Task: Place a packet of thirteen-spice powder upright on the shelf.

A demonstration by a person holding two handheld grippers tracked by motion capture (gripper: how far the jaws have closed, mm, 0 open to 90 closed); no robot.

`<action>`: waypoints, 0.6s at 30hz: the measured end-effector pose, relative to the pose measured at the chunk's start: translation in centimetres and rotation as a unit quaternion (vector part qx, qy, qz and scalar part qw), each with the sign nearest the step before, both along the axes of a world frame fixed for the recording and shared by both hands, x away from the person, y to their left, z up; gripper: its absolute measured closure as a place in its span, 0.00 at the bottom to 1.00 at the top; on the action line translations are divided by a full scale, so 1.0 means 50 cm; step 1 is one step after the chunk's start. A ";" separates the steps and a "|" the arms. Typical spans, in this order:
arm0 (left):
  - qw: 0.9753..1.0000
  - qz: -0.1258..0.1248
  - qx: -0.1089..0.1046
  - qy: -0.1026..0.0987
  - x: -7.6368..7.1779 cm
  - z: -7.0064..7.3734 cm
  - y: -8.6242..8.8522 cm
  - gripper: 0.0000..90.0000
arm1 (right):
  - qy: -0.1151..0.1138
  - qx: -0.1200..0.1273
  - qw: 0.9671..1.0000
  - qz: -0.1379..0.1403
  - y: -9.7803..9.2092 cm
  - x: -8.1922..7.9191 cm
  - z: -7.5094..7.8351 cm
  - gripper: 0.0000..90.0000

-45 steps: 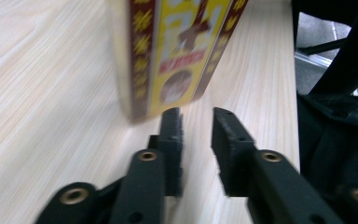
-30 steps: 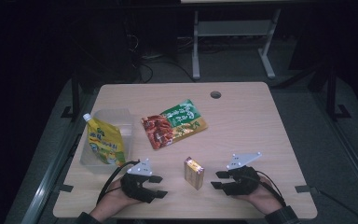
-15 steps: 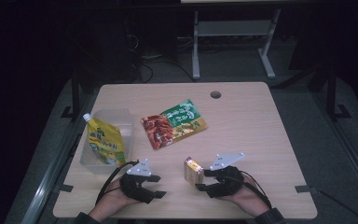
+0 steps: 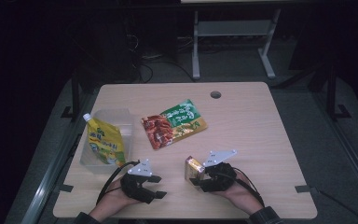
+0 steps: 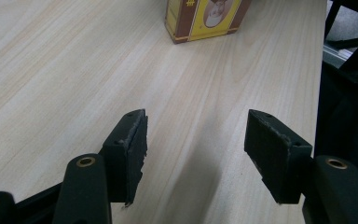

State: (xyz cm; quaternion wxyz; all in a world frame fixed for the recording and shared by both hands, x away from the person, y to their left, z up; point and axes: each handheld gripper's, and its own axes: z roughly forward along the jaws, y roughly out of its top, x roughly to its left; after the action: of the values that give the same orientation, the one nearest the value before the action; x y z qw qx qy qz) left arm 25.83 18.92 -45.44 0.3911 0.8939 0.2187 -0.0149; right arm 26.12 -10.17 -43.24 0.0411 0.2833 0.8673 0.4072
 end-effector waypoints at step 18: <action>1.000 -0.010 0.002 0.000 0.000 -0.001 -0.001 0.43 | -0.040 -0.001 0.999 0.008 -0.003 0.022 0.017 0.74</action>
State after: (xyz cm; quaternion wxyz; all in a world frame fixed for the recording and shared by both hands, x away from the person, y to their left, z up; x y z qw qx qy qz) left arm 25.83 18.85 -45.51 0.3895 0.8966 0.2099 -0.0181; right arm 27.20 -10.30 -42.37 0.0731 0.2602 0.8675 0.4175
